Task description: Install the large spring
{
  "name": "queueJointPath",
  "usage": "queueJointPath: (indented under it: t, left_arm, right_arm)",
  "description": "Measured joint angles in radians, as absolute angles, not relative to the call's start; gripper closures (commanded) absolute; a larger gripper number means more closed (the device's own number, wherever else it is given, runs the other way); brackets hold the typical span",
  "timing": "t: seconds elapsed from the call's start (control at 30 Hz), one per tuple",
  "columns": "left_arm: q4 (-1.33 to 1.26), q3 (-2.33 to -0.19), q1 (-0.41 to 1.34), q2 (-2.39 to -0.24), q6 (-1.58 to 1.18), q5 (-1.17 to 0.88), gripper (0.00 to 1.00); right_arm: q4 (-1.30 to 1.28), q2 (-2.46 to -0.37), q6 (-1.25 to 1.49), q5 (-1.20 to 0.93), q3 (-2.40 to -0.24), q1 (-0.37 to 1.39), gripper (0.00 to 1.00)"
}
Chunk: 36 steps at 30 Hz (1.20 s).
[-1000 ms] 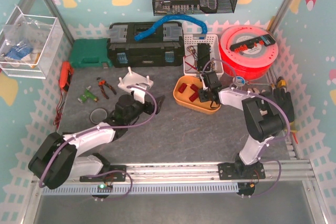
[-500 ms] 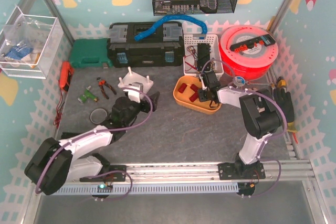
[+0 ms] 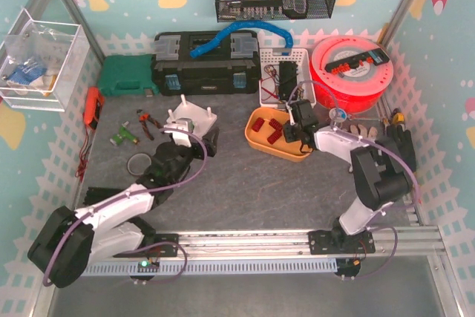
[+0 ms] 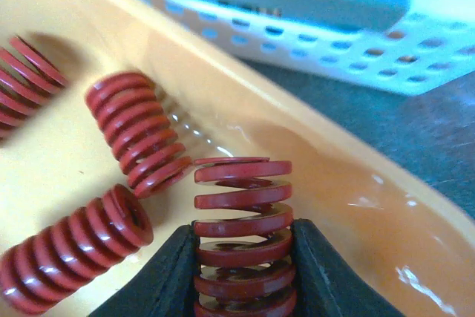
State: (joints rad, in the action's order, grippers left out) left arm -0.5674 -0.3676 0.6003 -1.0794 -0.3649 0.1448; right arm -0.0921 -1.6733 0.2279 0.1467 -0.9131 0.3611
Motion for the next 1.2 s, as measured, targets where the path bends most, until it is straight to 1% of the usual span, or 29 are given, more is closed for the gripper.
queueJointPath:
  t: [0.07, 0.17, 0.37, 0.5, 0.57, 0.63, 0.77, 0.83, 0.9, 1.07, 1.2]
  left_arm:
    - [-0.585, -0.355, 0.599, -1.071, -0.368, 0.114, 0.02]
    - [-0.621, -0.342, 0.598, -1.071, -0.368, 0.046, 0.08]
    - [-0.686, -0.327, 0.598, -1.071, -0.393, -0.093, 0.26]
    - [-0.698, -0.328, 0.598, -1.075, -0.427, -0.165, 0.37]
    - [-0.696, -0.332, 0.598, -1.088, -0.445, -0.206, 0.41]
    - [-0.701, -0.337, 0.598, -1.103, -0.468, -0.248, 0.42]
    - [-0.709, -0.359, 0.598, -1.138, -0.509, -0.344, 0.36]
    - [-0.717, -0.371, 0.598, -1.154, -0.525, -0.394, 0.36]
    - [-0.725, -0.382, 0.598, -1.169, -0.544, -0.439, 0.36]
    - [-0.743, -0.394, 0.598, -1.206, -0.575, -0.514, 0.39]
    - [-0.763, -0.395, 0.598, -1.227, -0.601, -0.559, 0.38]
  right_arm:
    - [-0.092, -1.620, 0.228, 0.147, -0.900, 0.364, 0.84]
    - [-0.089, -1.532, 0.224, 0.143, -0.878, 0.380, 0.85]
    - [-0.032, -1.363, 0.187, 0.134, -0.813, 0.481, 0.88]
    - [0.071, -1.272, 0.136, 0.117, -0.732, 0.587, 0.88]
    - [0.145, -1.229, 0.098, 0.101, -0.670, 0.642, 0.88]
    - [0.214, -1.198, 0.059, 0.094, -0.612, 0.693, 0.88]
    - [0.326, -1.184, -0.008, 0.088, -0.536, 0.764, 0.89]
    - [0.369, -1.184, -0.037, 0.088, -0.511, 0.787, 0.89]
    - [0.404, -1.184, -0.062, 0.089, -0.499, 0.807, 0.89]
    - [0.489, -1.166, -0.108, 0.089, -0.487, 0.850, 0.89]
    - [0.548, -1.155, -0.140, 0.087, -0.477, 0.886, 0.90]
